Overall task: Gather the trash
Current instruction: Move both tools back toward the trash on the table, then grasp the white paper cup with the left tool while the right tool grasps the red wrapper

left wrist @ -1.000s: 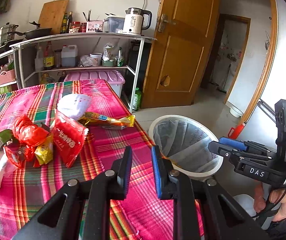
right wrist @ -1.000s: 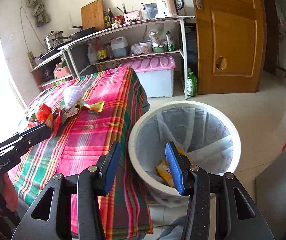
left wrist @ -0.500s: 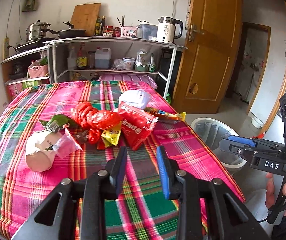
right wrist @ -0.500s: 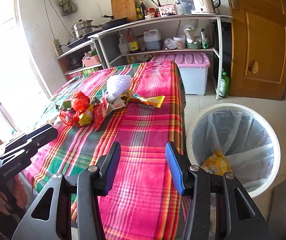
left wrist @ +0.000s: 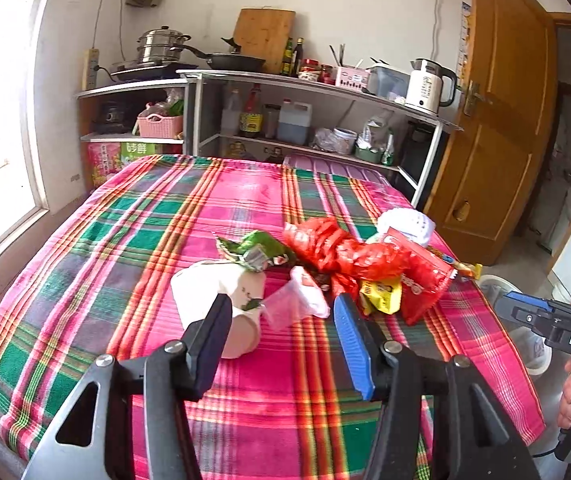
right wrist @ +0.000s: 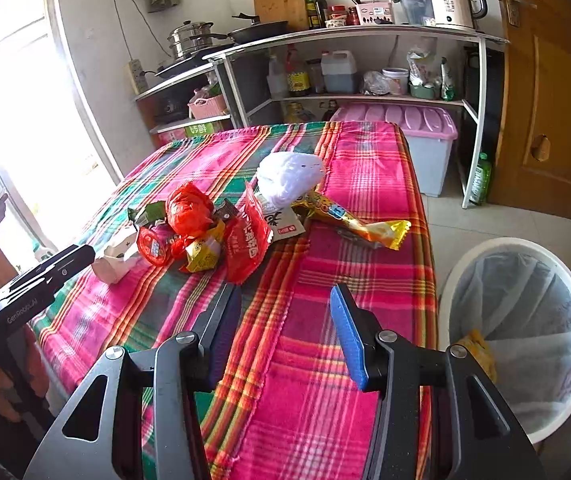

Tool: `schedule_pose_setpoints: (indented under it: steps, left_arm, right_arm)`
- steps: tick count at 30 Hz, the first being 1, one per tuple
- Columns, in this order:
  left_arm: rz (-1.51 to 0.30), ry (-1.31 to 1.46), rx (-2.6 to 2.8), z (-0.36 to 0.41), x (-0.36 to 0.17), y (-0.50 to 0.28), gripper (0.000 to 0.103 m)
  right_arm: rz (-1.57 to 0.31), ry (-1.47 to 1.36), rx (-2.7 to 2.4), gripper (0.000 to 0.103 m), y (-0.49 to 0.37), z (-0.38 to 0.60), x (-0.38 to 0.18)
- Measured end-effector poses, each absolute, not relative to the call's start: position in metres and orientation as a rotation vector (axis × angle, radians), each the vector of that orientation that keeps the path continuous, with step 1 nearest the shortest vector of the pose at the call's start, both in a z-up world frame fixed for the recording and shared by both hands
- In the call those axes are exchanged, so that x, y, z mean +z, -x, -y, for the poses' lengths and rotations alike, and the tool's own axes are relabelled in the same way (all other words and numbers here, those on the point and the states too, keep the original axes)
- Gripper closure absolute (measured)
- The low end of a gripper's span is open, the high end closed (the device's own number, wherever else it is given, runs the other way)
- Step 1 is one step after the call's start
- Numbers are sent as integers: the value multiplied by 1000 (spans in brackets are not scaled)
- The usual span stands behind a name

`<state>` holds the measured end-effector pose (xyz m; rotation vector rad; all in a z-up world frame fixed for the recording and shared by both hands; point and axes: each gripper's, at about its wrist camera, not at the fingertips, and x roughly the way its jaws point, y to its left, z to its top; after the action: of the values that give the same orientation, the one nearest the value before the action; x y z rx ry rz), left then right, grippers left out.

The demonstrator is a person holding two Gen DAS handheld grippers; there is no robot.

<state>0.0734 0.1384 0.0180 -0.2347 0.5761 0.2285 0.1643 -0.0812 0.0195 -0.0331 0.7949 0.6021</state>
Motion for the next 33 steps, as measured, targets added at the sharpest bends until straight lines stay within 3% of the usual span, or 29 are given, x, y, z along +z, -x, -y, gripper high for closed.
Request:
schedule_pose_setpoints:
  steps: [20,22,25,27,33]
  left_arm:
    - [-729,361,311,-182,-22,-106,44]
    - [-726,366,313,-182,-22,-105,43]
    - [-724,362,315,-181,-22,-104,44]
    - [-721,366,313,-181,-21,-104,44]
    - [-708,350,320,-179,-19,-100,50]
  right_arm:
    - [-866,29,633,55,-212,38,-4]
    - [-861,41,640,60,-213,34,-3]
    - [-859,59,650,75,-213,28,-3]
    - [-855,71,650,93,-211,26,-3]
    - [-842,52,654,100,-206,31,2]
